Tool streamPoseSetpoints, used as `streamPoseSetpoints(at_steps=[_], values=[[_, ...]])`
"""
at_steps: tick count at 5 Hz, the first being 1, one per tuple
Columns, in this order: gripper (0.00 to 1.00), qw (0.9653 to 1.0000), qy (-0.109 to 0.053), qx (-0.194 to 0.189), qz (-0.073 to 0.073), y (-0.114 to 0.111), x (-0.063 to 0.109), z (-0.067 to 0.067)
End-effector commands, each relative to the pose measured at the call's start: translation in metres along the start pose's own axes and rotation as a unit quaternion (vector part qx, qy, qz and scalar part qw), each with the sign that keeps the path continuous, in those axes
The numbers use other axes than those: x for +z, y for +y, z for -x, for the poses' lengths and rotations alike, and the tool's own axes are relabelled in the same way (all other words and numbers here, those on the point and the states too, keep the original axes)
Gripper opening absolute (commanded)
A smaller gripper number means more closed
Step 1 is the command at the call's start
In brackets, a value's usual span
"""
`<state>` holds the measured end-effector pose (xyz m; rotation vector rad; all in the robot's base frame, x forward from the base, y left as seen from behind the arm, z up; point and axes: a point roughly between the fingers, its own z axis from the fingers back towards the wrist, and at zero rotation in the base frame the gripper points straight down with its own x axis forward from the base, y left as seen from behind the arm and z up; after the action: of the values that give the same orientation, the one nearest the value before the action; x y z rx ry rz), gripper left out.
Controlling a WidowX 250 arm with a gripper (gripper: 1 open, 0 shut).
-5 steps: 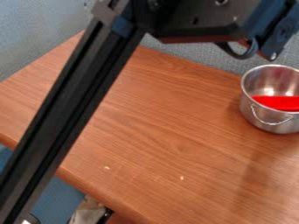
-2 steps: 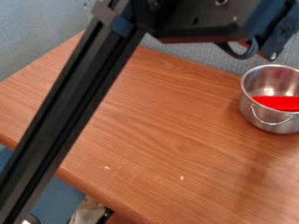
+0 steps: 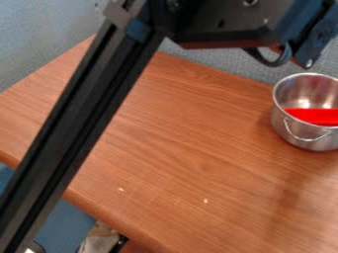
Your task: Put the red object in the metal pot
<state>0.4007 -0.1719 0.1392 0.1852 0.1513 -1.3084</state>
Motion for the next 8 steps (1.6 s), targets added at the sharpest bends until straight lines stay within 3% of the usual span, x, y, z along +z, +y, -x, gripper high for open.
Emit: streamPoseSetpoints(at_steps=[1,4,5,6,7,8], values=[[1.00,0.9901,0.033,-0.136,-0.013,-0.017,0.044,-0.031],[1.00,0.9948,0.075,-0.069,0.007,-0.051,0.021,-0.049],[1.00,0.9873,0.097,-0.125,0.000,-0.048,0.020,-0.031],[0.00,0.9819,0.098,-0.161,-0.020,-0.054,0.047,0.008],[0.00,0.9874,0.096,-0.125,-0.018,-0.063,0.062,0.020],[1.00,0.9896,0.102,-0.102,-0.002,-0.059,0.065,0.010]])
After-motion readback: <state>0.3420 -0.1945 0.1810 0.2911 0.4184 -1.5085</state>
